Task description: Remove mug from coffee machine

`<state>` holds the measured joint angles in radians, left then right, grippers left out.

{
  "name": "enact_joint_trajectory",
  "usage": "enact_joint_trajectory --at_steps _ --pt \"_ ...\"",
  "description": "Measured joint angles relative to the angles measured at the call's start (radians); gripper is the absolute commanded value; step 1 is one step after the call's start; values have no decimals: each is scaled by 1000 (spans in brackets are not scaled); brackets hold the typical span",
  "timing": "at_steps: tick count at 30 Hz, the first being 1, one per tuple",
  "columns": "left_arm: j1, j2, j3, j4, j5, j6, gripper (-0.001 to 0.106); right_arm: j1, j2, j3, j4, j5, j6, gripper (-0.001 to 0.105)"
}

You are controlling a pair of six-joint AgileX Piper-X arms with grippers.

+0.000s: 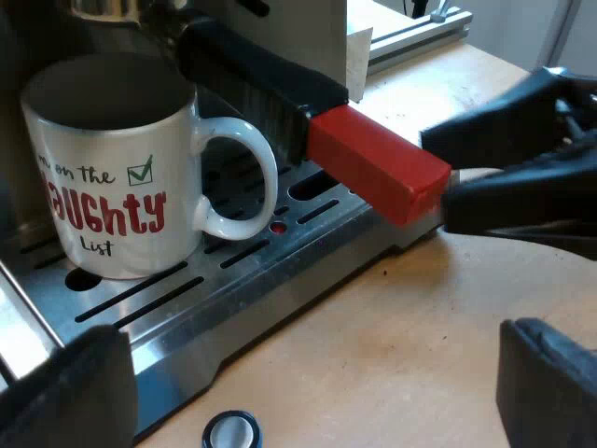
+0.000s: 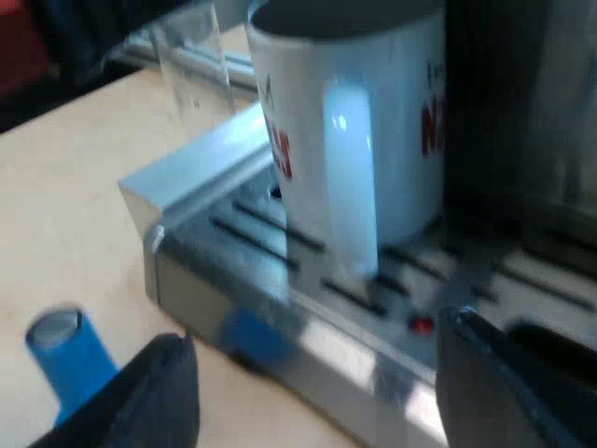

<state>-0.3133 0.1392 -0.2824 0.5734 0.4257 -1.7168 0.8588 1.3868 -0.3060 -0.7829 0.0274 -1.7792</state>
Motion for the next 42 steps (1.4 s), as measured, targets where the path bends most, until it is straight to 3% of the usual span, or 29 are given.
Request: enact_joint_trajectory --at_steps 5,17,32,36,39,41,42 --pt "0 0 0 0 0 0 80 0 99 -100 -7 55 8 58" --pt "0 0 0 0 0 0 80 0 287 -269 -13 70 15 58" --pt "0 0 0 0 0 0 80 0 411 -382 -13 73 38 57" --pt "0 0 0 0 0 0 80 0 411 -388 -13 80 38 41" --pt "0 0 0 0 0 0 80 0 411 -388 -3 101 38 23" --pt "0 0 0 0 0 0 80 0 411 -388 -2 107 38 3" --pt "0 0 0 0 0 0 80 0 411 -388 -2 108 38 0"
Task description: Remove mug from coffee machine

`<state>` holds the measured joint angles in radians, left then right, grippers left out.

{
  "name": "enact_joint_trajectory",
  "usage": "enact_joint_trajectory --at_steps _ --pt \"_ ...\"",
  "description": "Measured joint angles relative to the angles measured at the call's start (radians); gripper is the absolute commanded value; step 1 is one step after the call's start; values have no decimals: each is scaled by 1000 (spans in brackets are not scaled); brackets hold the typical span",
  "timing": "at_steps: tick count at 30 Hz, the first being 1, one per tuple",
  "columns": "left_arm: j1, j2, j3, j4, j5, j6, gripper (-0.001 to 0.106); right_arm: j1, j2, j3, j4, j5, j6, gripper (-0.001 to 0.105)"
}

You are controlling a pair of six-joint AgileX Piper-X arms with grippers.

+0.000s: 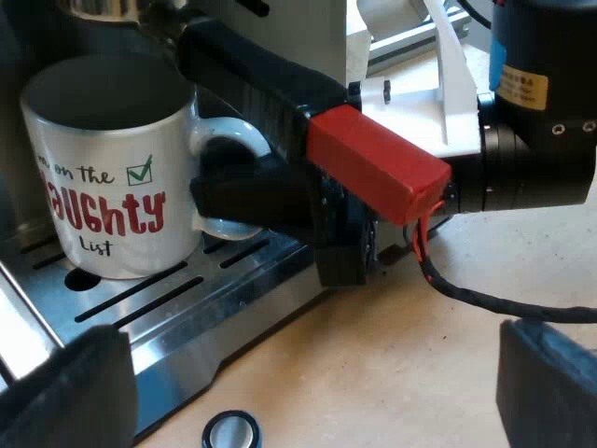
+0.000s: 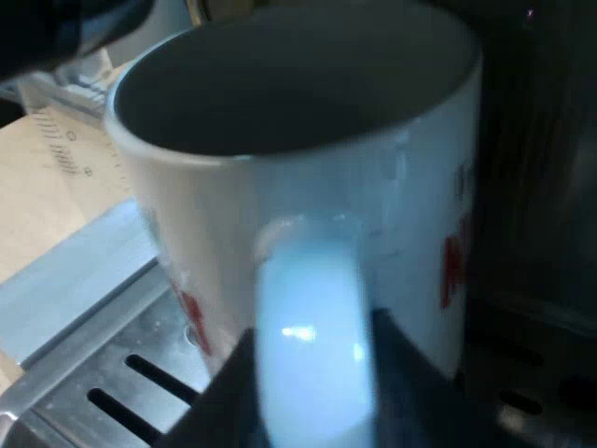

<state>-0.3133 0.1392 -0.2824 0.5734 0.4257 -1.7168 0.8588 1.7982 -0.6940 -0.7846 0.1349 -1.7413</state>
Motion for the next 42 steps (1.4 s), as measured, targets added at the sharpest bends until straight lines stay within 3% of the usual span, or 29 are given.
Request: enact_joint_trajectory --at_steps 9,17,22,31,39,42 --pt "0 0 0 0 0 0 80 31 0 0 12 49 -7 0" --pt "0 0 0 0 0 0 80 108 -63 3 136 213 -9 0" --pt "0 0 0 0 0 0 80 112 -113 48 153 218 13 0" --pt "0 0 0 0 0 0 80 112 -332 196 278 262 29 0" --pt "0 0 0 0 0 0 80 112 -434 221 386 260 29 0" --pt "0 0 0 0 0 0 80 151 -560 235 537 285 29 0"
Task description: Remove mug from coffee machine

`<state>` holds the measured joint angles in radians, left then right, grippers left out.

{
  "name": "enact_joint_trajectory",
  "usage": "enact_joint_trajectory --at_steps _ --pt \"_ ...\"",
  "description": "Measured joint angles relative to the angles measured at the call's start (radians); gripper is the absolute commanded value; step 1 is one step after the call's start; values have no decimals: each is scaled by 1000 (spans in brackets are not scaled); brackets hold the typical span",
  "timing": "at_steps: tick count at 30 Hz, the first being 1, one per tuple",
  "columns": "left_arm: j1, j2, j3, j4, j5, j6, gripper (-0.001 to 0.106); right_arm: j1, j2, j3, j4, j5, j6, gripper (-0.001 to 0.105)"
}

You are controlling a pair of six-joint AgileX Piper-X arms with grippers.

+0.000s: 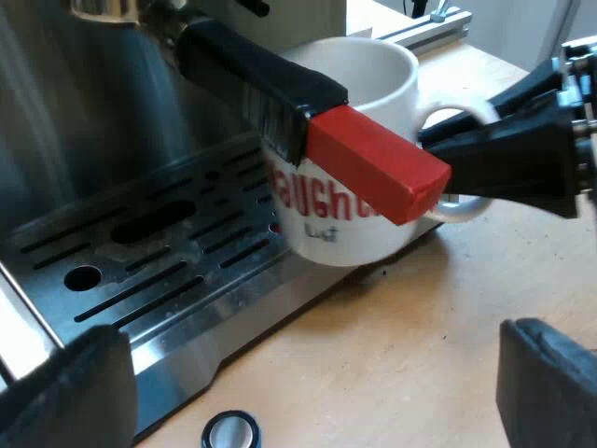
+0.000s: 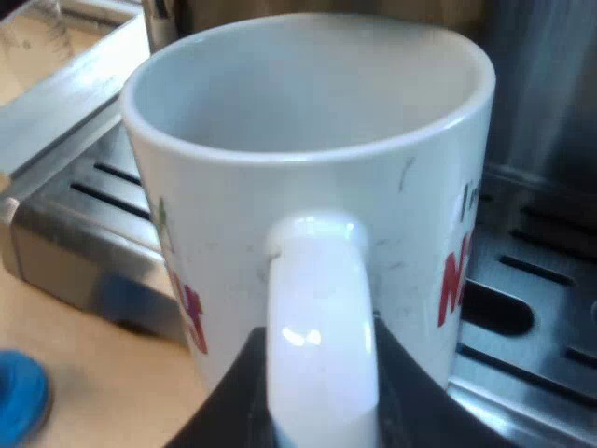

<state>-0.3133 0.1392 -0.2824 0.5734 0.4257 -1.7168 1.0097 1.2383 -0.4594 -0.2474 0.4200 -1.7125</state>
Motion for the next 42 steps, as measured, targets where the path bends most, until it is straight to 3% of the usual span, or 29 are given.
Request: enact_joint_trajectory --at_steps 6,9,11,15,25,31,34,40,42 --pt "0 0 0 0 2 0 80 102 -201 0 209 56 1 0" --pt "0 0 0 0 36 0 80 134 -254 0 279 95 12 0" --pt "0 0 0 0 118 0 80 160 -307 0 342 111 32 0" --pt "0 0 -35 13 137 -12 80 200 -396 0 422 111 64 0" --pt "-146 0 -134 58 174 -18 80 280 -565 0 599 177 154 0" --pt "-242 0 -136 57 179 -18 80 289 -643 0 690 260 266 0" --pt "-271 0 -136 57 179 -18 80 289 -658 0 740 327 279 0" --pt "-319 0 -122 40 179 -18 80 289 -658 0 767 352 284 0" --pt "-331 0 -106 32 179 -18 80 269 -658 0 858 389 346 0"
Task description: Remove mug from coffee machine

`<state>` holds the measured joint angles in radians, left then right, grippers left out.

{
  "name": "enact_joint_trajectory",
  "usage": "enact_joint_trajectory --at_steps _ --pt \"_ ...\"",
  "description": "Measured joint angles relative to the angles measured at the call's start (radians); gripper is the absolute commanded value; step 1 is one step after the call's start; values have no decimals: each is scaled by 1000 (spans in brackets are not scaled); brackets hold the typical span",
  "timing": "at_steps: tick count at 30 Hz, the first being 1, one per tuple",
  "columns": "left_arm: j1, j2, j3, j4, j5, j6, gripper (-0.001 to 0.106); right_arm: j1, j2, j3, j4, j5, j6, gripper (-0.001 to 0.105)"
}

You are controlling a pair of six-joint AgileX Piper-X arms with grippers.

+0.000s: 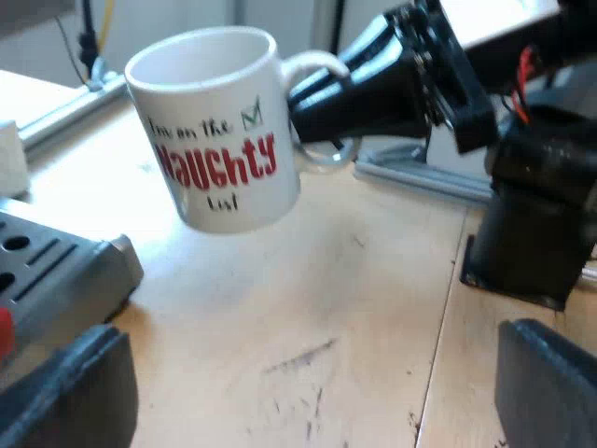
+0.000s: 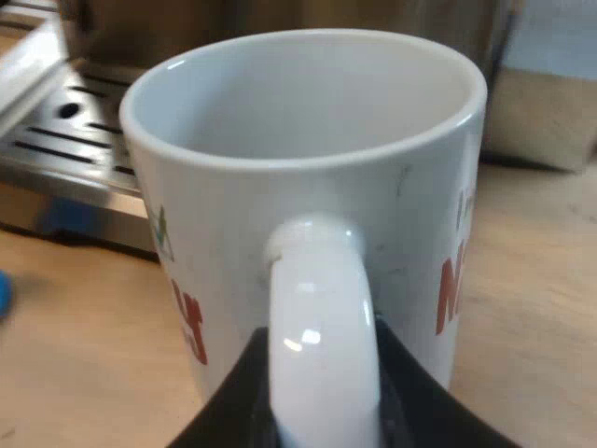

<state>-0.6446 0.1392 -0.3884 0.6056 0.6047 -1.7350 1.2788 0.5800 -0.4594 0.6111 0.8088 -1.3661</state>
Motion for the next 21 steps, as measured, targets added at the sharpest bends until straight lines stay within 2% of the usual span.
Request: enact_joint_trajectory --at_steps 2,8,12,15,19,21 --pt "-32 0 47 -67 0 0 80 -40 0 0 39 21 47 0" --pt "-76 1 140 -182 0 0 80 -137 0 0 45 35 59 0" --pt "-75 3 178 -205 -11 0 80 -195 0 0 45 37 62 0" --pt "-75 3 195 -205 -36 0 80 -232 0 0 45 38 62 0" --pt "-75 3 209 -211 -147 -14 80 -242 0 4 45 38 62 0" --pt "-75 3 209 -211 -161 -25 80 -249 -2 48 18 42 64 0"
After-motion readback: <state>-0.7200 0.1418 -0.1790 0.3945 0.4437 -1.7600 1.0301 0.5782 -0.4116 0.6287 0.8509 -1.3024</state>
